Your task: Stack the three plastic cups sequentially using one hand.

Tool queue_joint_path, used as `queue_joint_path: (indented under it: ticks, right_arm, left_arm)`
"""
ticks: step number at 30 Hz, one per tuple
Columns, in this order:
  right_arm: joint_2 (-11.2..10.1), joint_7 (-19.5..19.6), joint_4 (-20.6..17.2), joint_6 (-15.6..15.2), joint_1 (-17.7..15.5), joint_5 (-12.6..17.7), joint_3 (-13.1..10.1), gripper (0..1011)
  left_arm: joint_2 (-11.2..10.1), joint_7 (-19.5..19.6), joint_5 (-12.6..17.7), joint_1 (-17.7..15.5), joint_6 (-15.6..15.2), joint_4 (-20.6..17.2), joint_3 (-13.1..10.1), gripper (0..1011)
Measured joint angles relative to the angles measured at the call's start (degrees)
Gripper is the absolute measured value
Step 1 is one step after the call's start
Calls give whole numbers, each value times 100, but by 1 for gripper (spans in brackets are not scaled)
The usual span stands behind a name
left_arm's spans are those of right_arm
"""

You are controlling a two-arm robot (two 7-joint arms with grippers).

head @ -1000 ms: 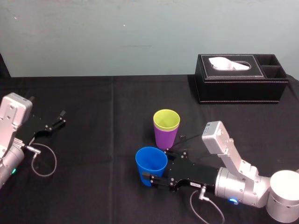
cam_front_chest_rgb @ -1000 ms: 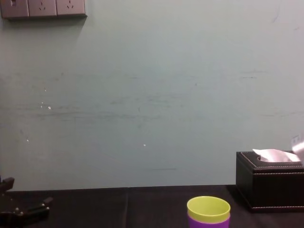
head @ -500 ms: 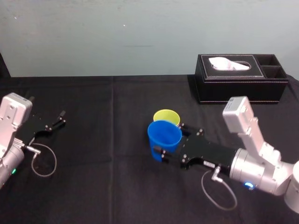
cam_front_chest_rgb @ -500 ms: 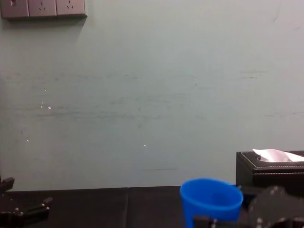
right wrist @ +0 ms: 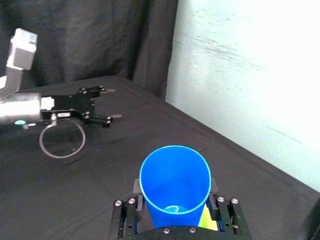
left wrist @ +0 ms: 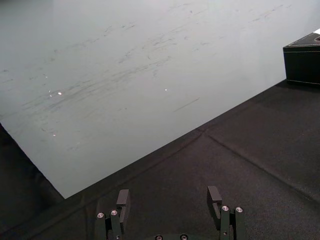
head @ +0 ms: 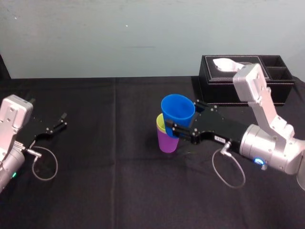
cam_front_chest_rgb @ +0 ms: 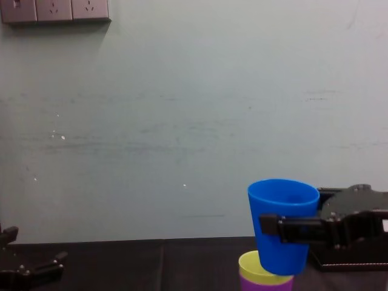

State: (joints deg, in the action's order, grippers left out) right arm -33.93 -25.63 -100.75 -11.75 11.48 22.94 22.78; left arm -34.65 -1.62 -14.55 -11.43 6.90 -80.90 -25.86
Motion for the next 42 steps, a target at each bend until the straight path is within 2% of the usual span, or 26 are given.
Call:
queue_joint_path:
  ticks: [9, 22, 42]
  right_arm:
    - [233, 127, 270, -206, 319, -73, 58, 724]
    - [487, 167, 685, -319, 625, -185, 163, 724]
    - [677, 134, 1043, -348, 820, -293, 254, 724]
  left_arm:
    - [0, 0, 0, 0, 0, 0, 0, 1010]
    - [0, 0, 0, 0, 0, 0, 0, 1010]
    - [0, 0, 0, 0, 0, 0, 0, 1010]
